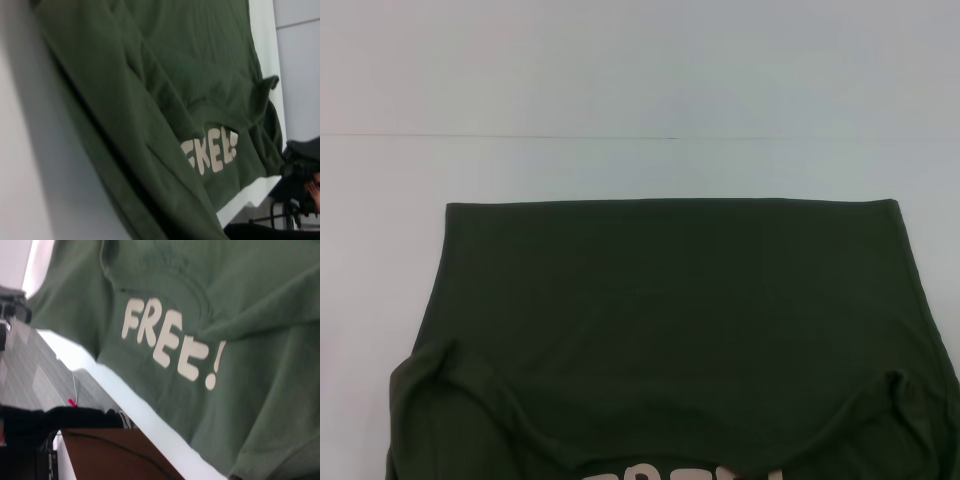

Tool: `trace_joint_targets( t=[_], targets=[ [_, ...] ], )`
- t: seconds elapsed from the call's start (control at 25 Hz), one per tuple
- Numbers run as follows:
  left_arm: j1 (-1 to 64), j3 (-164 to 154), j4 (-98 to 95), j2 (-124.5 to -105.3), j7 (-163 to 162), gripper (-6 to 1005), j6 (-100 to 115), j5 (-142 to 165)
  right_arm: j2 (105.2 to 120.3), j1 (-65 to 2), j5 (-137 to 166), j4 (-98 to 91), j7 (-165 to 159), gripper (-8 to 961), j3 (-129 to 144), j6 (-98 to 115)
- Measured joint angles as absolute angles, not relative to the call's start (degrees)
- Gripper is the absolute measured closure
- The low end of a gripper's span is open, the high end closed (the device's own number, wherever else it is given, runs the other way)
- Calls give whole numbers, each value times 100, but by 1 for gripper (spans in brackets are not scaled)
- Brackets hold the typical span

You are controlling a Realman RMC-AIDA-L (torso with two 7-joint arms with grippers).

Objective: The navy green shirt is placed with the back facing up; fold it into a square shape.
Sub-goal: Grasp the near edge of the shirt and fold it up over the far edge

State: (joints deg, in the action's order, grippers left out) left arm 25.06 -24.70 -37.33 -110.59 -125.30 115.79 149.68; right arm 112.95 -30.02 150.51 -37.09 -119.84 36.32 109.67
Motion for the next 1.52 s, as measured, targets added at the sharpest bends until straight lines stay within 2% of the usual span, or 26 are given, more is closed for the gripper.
trace_joint_targets(
  t=[0.32,0.68,1.04,1.2,1.48,1.52],
  targets=[
    [2715,-2207,-3622,-11041,-12513,967,11493,14743,11227,-3073,15036,-3496,-12011,901,2876,10813],
    [3175,-1012,-3362,-10880,-12783,967,11042,14613,10880,-3067,14346,-2977,-12211,901,1614,10553],
    [3305,-813,-2934,-10860,-13030,961,9585,13599,10896,-3046,13023,-2767,-12651,900,1426,9221],
    [3339,-831,-2860,-11033,-12980,958,8780,13281,10959,-3133,12749,-2618,-12632,901,1466,8484],
    [3553,-853,-2832,-11559,-12317,953,7532,12850,11281,-3446,12680,-2529,-12324,900,1479,7142],
    [3600,-854,-2830,-11638,-12227,952,7358,12809,11281,-3446,12680,-2529,-12324,900,1479,7142]
  ],
)
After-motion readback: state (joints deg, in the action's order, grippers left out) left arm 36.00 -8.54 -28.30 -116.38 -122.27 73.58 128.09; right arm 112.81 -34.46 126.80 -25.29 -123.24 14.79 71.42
